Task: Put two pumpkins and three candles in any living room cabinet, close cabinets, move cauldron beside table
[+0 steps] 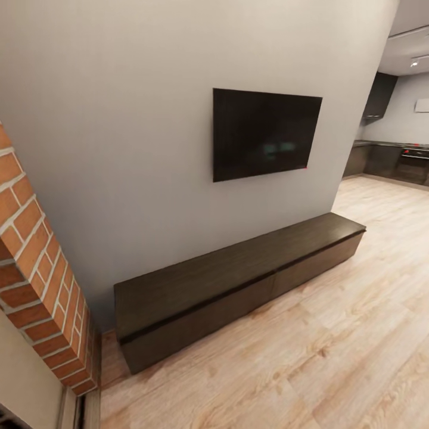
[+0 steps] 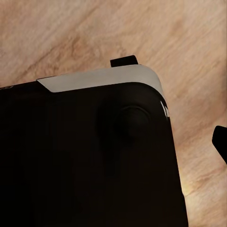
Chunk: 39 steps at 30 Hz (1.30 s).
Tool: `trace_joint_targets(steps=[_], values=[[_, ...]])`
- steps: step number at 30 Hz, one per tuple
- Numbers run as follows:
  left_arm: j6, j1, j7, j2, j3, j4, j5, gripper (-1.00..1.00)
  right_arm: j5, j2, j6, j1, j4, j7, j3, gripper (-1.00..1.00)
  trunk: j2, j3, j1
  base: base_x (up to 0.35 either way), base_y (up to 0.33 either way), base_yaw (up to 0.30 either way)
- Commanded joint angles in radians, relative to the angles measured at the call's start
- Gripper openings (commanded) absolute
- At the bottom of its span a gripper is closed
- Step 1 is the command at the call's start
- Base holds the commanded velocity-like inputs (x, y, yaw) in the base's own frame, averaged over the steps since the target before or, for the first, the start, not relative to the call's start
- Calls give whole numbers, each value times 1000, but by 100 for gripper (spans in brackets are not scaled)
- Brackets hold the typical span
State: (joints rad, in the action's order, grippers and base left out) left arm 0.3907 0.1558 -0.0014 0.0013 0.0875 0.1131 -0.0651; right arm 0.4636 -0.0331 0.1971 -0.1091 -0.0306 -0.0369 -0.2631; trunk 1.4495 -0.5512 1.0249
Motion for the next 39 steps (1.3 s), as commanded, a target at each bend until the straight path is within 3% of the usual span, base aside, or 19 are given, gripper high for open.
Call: trace_joint_targets(steps=[1,13,26,39], values=[[4,1,0,0,8,-1,-7,100,7,-1,5,-1,-4,-1,-8,100,0,-1,0,48,0,0],[4,1,0,0,8,-1,-7,100,7,-2,5,-1,-5,-1,-8,100,0,-1,0,106,-66,15],[4,1,0,0,8,-1,-7,100,7,-2,5,-1,-4,-1,-8,100,0,-1,0,271,-14,209],[4,1,0,0,8,-1,-7,100,9,-1,5,-1,9,-1,-10,100,0,-1,0,248,-159,101]])
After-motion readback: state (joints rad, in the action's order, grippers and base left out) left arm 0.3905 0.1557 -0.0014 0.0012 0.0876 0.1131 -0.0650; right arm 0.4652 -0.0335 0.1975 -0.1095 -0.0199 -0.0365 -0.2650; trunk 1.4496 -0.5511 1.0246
